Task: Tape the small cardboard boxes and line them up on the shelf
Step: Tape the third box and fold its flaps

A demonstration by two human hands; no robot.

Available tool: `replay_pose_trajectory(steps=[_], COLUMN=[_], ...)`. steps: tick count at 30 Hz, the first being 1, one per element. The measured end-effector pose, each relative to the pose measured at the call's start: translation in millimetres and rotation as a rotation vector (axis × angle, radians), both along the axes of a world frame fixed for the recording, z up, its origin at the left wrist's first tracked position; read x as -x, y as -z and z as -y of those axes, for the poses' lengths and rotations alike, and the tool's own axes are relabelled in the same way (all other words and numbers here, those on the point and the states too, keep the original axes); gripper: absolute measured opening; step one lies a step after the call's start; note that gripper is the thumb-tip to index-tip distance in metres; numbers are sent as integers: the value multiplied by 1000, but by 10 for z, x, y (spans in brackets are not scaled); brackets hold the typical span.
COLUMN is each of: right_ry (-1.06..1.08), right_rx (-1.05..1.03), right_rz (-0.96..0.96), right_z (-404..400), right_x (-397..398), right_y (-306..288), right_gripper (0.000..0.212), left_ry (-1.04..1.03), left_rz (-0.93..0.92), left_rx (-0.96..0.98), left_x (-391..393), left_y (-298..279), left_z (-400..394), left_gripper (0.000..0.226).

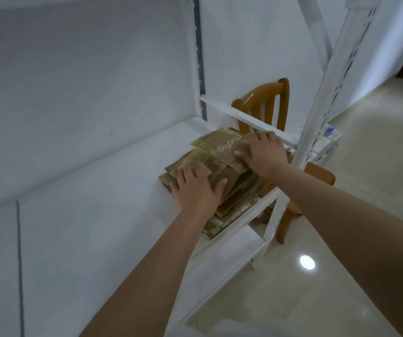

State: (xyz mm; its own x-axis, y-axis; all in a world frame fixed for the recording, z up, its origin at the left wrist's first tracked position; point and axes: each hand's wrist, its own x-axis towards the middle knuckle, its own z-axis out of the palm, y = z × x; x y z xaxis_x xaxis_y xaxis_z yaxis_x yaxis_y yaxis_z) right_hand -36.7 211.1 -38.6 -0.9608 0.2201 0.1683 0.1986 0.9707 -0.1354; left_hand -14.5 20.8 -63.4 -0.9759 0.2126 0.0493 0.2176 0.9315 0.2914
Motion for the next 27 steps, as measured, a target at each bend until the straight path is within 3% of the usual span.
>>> replay_pose_trajectory(steps=[7,12,16,20,23,27], right_ry=[20,6,34,80,53,35], right_rx=[215,259,284,319,366,304], right_rz=[172,161,125,116,47,10], right_z=[-202,-237,-272,-266,-231,-191], right_x=[312,352,364,378,401,413], right_y=[74,122,48,-37,-95,-104], right_gripper=[100,96,92,97,89,81], left_ry=[-131,-157,-139,-152,-157,-251], left_rz=[115,226,212,34,-91,-49], left_rx=[-58,-155,-210,-404,-638,-858], left_x=[-106,-106,-108,-111,-36,49], left_y=[171,209,179,-16,-251,-458], left_z=[-92,-128,-115,-142,-121,-25], left_gripper=[94,101,97,85,74,71])
